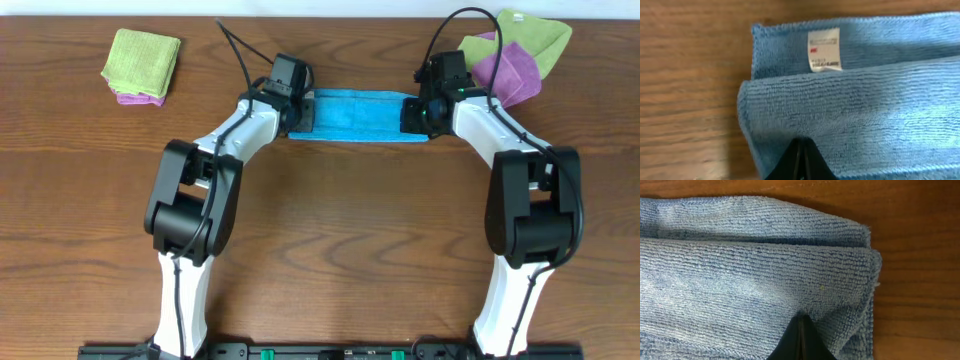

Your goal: Fold the cloth

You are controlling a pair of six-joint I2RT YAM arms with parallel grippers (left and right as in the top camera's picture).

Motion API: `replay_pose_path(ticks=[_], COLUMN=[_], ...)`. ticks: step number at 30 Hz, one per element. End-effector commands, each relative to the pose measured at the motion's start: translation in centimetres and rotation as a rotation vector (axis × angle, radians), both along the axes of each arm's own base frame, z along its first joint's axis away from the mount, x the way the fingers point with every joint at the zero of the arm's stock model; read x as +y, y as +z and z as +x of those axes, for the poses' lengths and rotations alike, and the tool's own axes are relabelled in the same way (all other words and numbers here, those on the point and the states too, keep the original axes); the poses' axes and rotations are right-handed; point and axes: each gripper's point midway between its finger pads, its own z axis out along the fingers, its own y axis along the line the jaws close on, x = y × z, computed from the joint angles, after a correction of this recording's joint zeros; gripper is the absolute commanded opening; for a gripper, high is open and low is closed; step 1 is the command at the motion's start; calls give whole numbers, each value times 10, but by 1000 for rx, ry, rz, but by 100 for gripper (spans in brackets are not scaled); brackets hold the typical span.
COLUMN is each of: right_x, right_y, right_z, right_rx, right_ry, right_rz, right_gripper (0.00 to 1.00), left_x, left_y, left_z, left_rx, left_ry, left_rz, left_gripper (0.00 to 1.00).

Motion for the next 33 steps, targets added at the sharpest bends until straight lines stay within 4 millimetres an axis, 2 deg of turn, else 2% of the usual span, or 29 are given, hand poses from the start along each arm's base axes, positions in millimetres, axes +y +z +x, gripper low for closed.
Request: replay_pose_path(ticks=[1, 7, 9, 13, 16, 18, 24, 28, 31, 33], right_x=[3, 15, 29, 68, 92, 101, 75, 66, 64, 66], right_y=[-12, -17, -17, -18, -19, -20, -27, -29, -23, -12], right_z=[-5, -20, -26, -39, -50, -56, -75, -85, -83, -79], right_rx=[30, 84, 95, 103, 111, 118, 224, 276, 265, 236], right_ry=[17, 47, 79, 164, 219, 241, 180, 169, 164, 166], right_rz=[-21, -25, -28, -34, -39, -50, -106, -118, -115, -103], right_gripper=[1, 2, 1, 1, 1, 1, 1, 1, 1, 1], left_x=[6, 18, 27, 64, 76, 82, 97, 99, 97, 97], left_y=[-18, -27, -27, -22, -12, -4, 0, -1, -1, 0], left_z=[-6, -30, -38, -50, -52, -51, -60, -65, -63, -62], left_rx=[45, 152, 191, 235, 246, 242, 282, 300, 292, 289], left_ry=[-5, 1, 35, 170, 197, 208, 210, 204, 202, 202], left_rz=[33, 77, 103, 219, 225, 222, 244, 251, 249, 247], left_gripper=[6, 5, 6, 6, 6, 6, 6, 6, 6, 6])
